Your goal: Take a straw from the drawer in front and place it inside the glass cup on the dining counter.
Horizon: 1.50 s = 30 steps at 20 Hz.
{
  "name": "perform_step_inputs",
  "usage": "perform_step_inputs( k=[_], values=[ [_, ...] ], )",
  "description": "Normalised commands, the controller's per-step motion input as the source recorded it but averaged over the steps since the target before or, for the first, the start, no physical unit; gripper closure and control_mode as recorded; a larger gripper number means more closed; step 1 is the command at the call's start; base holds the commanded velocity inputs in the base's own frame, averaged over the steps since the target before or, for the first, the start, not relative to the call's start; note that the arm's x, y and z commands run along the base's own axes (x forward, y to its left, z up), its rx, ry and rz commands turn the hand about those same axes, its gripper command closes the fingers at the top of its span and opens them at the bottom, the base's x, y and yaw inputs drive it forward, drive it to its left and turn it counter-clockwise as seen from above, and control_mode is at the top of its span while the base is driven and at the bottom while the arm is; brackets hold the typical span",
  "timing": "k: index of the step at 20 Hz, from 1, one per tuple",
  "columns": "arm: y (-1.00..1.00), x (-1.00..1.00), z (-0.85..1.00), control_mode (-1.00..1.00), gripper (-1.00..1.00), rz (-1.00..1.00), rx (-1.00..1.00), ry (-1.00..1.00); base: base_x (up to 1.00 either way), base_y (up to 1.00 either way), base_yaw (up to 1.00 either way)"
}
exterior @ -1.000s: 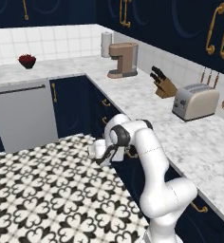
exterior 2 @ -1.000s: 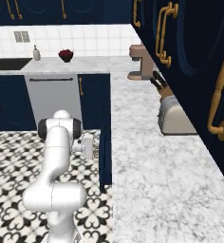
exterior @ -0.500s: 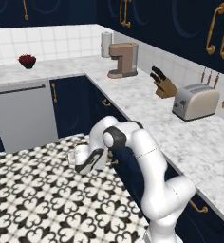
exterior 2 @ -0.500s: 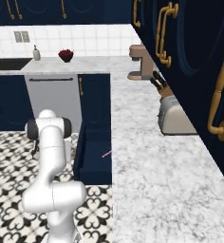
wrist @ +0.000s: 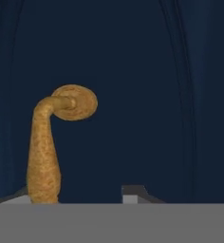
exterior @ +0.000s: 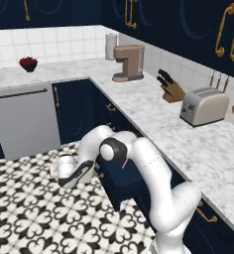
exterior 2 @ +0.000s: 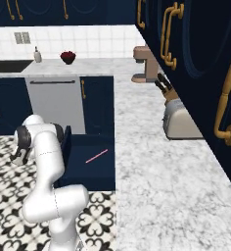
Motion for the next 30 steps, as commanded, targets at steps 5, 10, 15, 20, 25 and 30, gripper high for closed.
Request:
perform_step_inputs(
  k=[5,10,15,20,25,30],
  values=[
    [0.54,-0.27,0.49,-1.0,-1.0,0.1,0.46,0.23,0.0,0.0,0.0],
    [0.51,-0.15,0.41,-1.0,-1.0,0.13,0.51,0.25,0.0,0.0,0.0],
    [0.22,-0.26,0.74,-1.0,-1.0,0.09,0.44,0.07,0.0,0.0,0.0],
    [-0.56,-0.11,0.9,-1.0,-1.0,0.0,0.39,0.0,0.0,0.0,0.0],
    [-0.96,0.01,0.57,-1.0,-1.0,-0.03,0.37,0.03,0.0,0.0,0.0],
    [-0.93,0.25,0.06,-1.0,-1.0,-0.08,0.32,0.17,0.0,0.0,0.0]
  ],
)
